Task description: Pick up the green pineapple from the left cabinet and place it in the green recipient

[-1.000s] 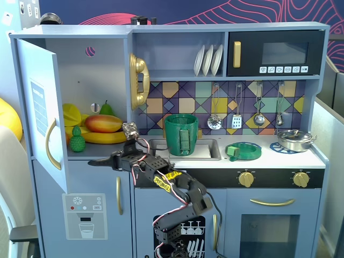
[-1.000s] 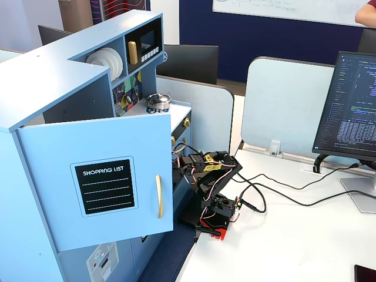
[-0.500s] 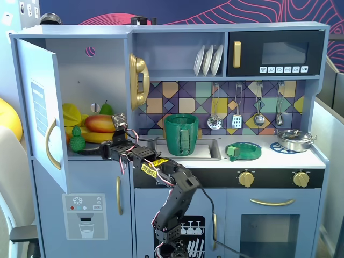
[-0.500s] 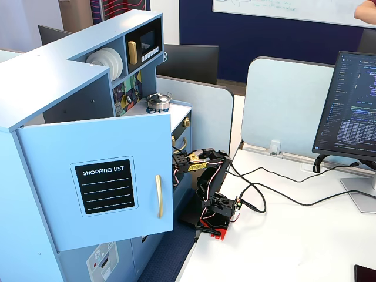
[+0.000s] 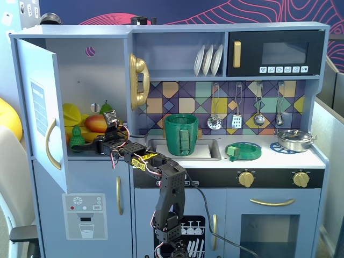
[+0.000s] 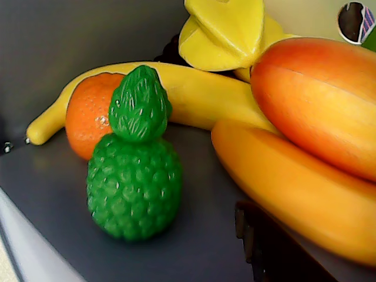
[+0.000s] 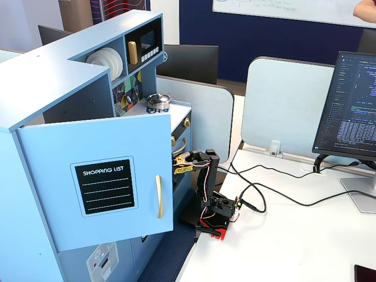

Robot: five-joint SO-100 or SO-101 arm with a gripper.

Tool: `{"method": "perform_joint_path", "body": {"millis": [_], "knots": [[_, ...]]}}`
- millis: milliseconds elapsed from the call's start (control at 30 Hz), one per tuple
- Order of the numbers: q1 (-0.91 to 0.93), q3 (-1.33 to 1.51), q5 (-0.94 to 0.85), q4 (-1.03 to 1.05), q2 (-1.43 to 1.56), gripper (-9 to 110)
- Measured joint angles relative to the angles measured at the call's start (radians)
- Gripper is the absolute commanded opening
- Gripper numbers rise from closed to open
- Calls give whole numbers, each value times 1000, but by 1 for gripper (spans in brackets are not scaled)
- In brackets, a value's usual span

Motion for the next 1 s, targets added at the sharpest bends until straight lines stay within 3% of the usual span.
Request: {"method": "perform_joint_path", "body": {"millis": [733, 800, 933, 1000], "knots": [[-9, -377, -3, -49, -390, 52], [-17, -411, -3, -49, -425, 45], [-31, -457, -25, -49, -466, 2], [-35, -469, -72, -34, -471, 0]]}}
